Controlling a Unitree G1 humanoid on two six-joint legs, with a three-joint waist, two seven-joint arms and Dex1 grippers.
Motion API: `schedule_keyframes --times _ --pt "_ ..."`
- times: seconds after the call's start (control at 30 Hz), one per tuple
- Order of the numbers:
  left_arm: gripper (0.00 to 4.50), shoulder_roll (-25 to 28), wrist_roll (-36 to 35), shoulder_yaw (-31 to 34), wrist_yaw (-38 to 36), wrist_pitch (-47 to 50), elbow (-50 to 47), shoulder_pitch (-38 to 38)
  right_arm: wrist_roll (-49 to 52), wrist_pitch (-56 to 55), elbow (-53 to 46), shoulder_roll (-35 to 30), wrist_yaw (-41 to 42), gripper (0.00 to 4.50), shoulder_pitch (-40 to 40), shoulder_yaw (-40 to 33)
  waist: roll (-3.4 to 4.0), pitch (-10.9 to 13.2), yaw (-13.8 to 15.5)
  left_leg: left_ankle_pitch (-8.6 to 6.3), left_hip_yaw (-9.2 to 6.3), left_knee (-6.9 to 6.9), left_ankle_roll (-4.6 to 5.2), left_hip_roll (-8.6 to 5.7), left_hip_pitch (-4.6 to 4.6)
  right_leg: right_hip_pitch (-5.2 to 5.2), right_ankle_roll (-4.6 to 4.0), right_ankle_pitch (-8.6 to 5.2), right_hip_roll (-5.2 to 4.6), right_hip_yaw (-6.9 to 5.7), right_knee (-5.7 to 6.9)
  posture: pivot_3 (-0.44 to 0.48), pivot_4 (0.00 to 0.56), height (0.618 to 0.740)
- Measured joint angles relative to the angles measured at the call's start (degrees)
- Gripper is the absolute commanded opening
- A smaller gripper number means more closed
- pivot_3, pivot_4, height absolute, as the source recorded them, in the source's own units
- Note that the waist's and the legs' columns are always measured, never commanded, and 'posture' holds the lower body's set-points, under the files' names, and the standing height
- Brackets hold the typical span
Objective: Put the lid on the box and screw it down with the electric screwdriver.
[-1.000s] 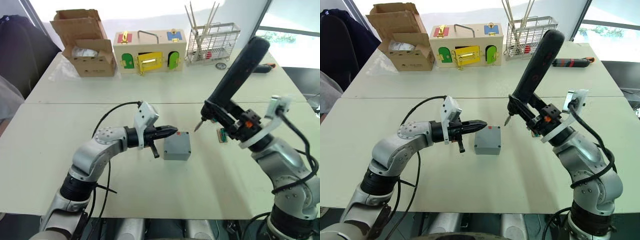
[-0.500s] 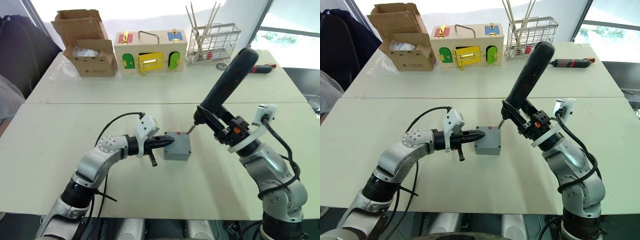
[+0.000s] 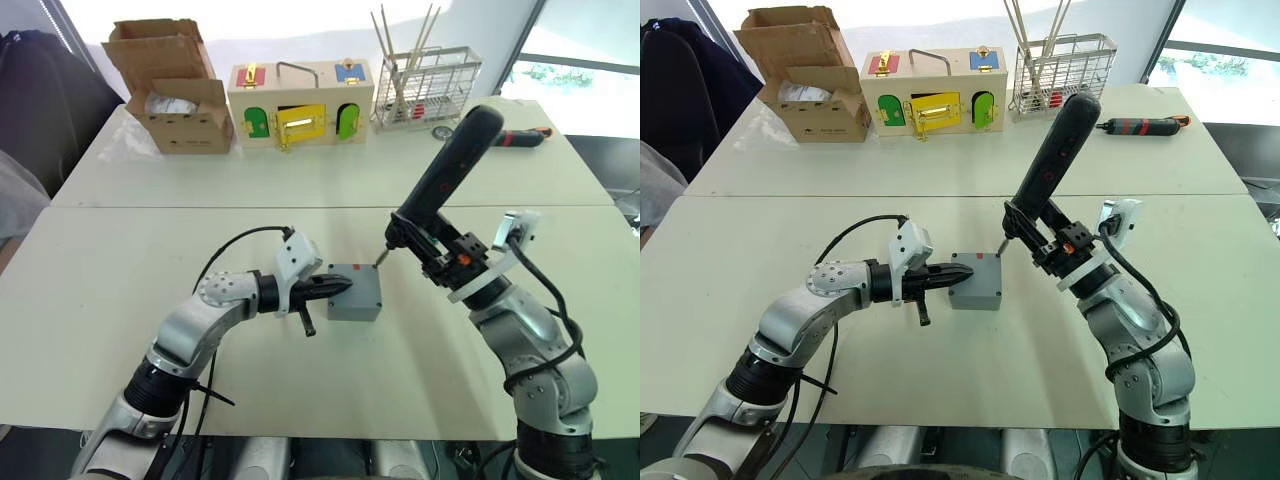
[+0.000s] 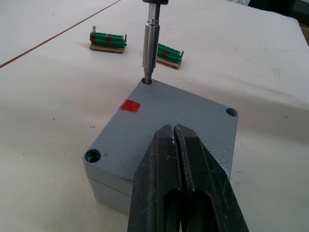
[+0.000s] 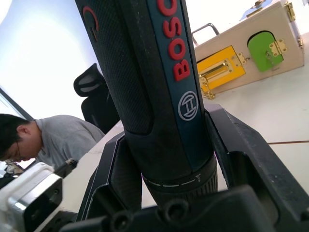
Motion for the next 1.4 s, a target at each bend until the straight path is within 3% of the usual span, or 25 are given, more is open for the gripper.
schedule_keyframes --times 0.5,0.8,1.4 --pt "0.0 0.4 0.6 -0.1 0.2 0.3 -1.4 1.3 -5.6 -3.1 1.2 -5.8 4.8 1.75 -1.4 4.9 -0.1 -0.1 0.0 -0.04 -0.02 -0.06 0.06 0.01 0.36 0.41 0.0 -0.01 0.02 -0.02 -0.04 0.0 0.15 0.731" --pt "0.0 1.2 2.5 -1.4 0.0 0.1 -1.7 1.8 -8.3 -4.1 2.7 -8.1 7.0 1.75 -2.4 7.6 -0.11 -0.5 0.0 -0.43 -0.07 -0.21 0.65 0.04 1.31 1.46 -0.03 -0.14 0.04 -0.08 -0.37 0.0 0.15 0.731" --pt "0.0 0.2 2.8 -1.4 0.6 0.2 -1.2 2.5 -10.2 -6.1 4.5 -6.7 6.9 1.75 -1.4 8.5 -0.43 -1.5 0.1 -0.46 -0.15 -0.32 0.65 0.07 1.37 1.71 -0.03 -0.15 0.06 -0.11 -0.84 0.0 0.15 0.731"
